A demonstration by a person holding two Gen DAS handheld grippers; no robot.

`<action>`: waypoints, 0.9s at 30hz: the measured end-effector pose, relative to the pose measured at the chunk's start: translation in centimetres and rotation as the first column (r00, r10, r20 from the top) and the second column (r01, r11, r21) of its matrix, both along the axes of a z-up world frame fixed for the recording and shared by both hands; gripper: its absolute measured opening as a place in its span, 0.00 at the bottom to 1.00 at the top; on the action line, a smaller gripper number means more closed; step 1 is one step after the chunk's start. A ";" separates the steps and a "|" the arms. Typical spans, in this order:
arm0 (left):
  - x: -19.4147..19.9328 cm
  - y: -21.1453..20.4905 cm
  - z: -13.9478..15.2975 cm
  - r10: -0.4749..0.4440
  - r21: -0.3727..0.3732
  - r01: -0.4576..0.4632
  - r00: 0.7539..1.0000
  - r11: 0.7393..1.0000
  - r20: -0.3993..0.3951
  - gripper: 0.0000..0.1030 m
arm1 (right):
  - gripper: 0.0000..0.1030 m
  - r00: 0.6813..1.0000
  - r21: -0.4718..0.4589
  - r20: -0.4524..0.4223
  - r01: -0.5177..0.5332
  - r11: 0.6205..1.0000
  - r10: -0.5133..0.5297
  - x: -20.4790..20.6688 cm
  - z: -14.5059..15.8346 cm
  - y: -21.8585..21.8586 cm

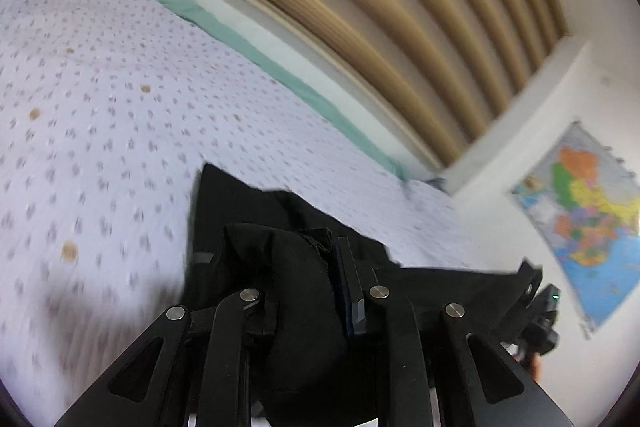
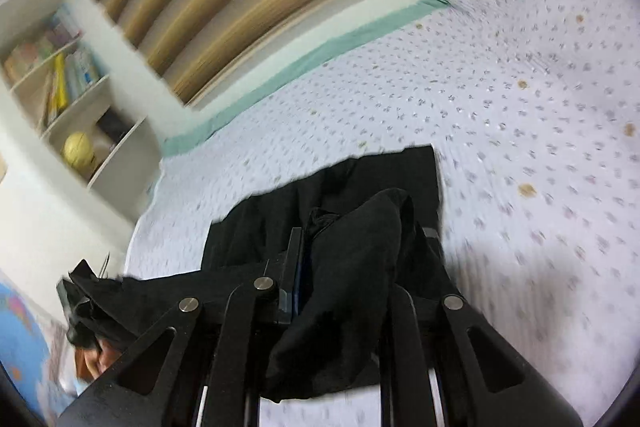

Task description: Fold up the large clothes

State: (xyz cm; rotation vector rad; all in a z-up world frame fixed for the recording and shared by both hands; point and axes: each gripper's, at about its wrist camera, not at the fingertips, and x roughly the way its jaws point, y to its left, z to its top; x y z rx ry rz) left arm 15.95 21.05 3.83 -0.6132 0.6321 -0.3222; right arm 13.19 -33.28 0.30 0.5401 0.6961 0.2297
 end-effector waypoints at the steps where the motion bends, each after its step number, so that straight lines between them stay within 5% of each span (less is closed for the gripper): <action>1: 2.0 -0.4 -0.7 0.025 0.013 -0.025 1.000 1.000 -0.009 0.22 | 0.18 1.000 -0.022 -0.006 0.026 0.999 -0.026 1.7 -0.3 0.2; 7: 10.1 -2.6 -8.1 0.076 0.148 -0.056 0.989 0.987 -0.130 0.23 | 0.18 0.979 -0.240 -0.163 0.078 0.968 -0.119 11.4 -7.9 3.2; 9: 11.9 -2.3 -12.1 0.057 0.097 -0.039 0.980 0.995 -0.191 0.24 | 0.18 0.966 -0.232 -0.229 0.066 0.971 -0.120 13.6 -11.9 3.2; 12: 12.2 -1.0 -13.6 0.041 0.004 -0.041 0.981 0.999 -0.187 0.24 | 0.18 0.971 -0.227 -0.199 0.086 0.970 -0.132 14.2 -13.4 3.3; 17: 12.2 -1.7 -13.2 0.038 0.073 -0.025 0.983 0.997 -0.180 0.24 | 0.19 0.977 -0.287 -0.161 0.087 0.954 -0.137 14.0 -13.3 4.3; 23: 10.2 -3.0 -7.9 -0.073 0.283 0.115 0.985 0.952 -0.155 0.26 | 0.29 0.983 -0.169 -0.180 0.011 0.986 -0.042 11.4 -10.5 1.5; 25: 8.2 -2.0 -4.9 -0.159 0.266 0.174 0.984 0.948 -0.077 0.28 | 0.37 0.994 -0.134 -0.113 -0.005 0.991 -0.011 9.3 -8.1 0.3; 27: 7.2 -0.1 -3.0 -0.221 0.148 0.223 0.975 0.964 -0.029 0.33 | 0.45 0.999 -0.079 -0.037 -0.019 0.997 0.016 7.1 -5.9 -1.0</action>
